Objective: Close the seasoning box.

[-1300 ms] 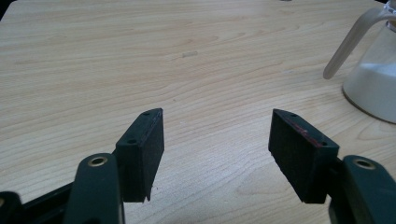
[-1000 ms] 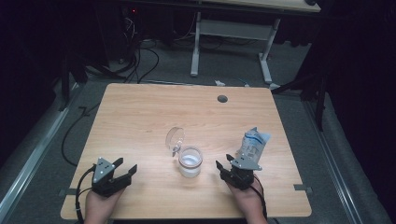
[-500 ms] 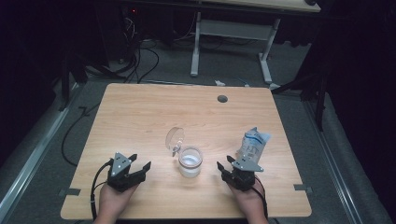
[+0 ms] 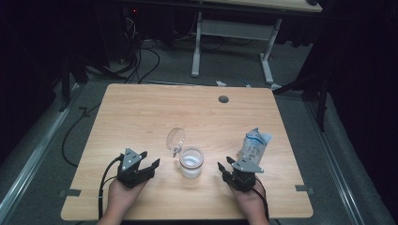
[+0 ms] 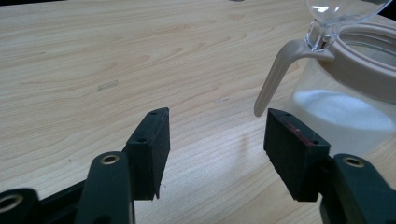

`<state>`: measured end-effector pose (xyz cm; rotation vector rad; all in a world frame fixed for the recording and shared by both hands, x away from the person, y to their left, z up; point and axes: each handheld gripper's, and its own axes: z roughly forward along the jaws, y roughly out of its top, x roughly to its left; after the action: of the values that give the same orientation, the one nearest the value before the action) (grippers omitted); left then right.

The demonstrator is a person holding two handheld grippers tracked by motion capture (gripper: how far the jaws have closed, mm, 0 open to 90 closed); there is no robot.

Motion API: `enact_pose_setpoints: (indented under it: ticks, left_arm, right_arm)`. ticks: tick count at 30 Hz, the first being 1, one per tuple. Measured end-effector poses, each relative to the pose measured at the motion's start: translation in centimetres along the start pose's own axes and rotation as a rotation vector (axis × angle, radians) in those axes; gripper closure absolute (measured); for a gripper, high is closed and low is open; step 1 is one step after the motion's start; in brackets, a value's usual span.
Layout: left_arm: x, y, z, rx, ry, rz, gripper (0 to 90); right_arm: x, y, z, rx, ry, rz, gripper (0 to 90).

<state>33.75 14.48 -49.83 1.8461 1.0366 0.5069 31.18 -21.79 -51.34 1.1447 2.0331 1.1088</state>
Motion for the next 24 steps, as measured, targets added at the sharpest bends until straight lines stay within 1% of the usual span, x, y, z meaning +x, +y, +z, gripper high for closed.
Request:
enact_pose_setpoints:
  ticks: [2, 4, 6, 8, 10, 12, 15, 19, 22, 24]
  left_arm:
    - [0.0, 0.1, 0.1, 0.001, -0.003, 0.0, 42.7]
    - [0.0, 0.3, 0.3, 0.002, -0.009, -0.008, 43.4]
    - [0.0, 0.5, 0.5, 0.003, -0.008, -0.004, 44.1]
    - [0.0, 0.6, 0.6, 0.001, -0.009, -0.004, 46.1]
    - [0.0, 0.8, 0.7, 0.005, -0.013, -0.007, 47.4]
    - [0.0, 1.1, 0.9, 0.002, -0.02, -0.015, 49.9]
    - [-0.1, 1.6, 1.0, 0.003, -0.028, -0.021, 54.8]
    - [-0.2, 2.2, 1.2, -0.003, -0.034, -0.028, 63.4]
    - [-0.3, 2.6, 1.4, -0.02, -0.037, -0.042, 70.2]
    - [-0.5, 3.0, 1.5, -0.025, -0.034, -0.035, 75.2]
  right_arm:
    - [0.2, 0.0, 0.0, 0.0, -0.001, -0.01, 56.9]
    - [0.3, 0.0, 0.1, 0.004, 0.003, -0.012, 56.7]
    - [0.5, 0.0, 0.2, 0.006, 0.01, -0.01, 56.6]
    - [0.7, 0.0, 0.2, 0.011, 0.014, -0.02, 56.7]
    - [0.8, 0.1, 0.3, 0.01, 0.02, -0.018, 56.7]
    - [1.0, 0.2, 0.3, 0.01, 0.025, -0.025, 56.8]
    - [1.4, 0.5, 0.5, 0.006, 0.033, -0.032, 57.8]
    - [1.9, 0.6, 1.0, 0.013, 0.052, -0.045, 59.2]
    - [2.2, 0.7, 1.2, 0.015, 0.065, -0.053, 60.4]
    - [2.4, 0.7, 1.3, 0.019, 0.067, -0.059, 62.5]
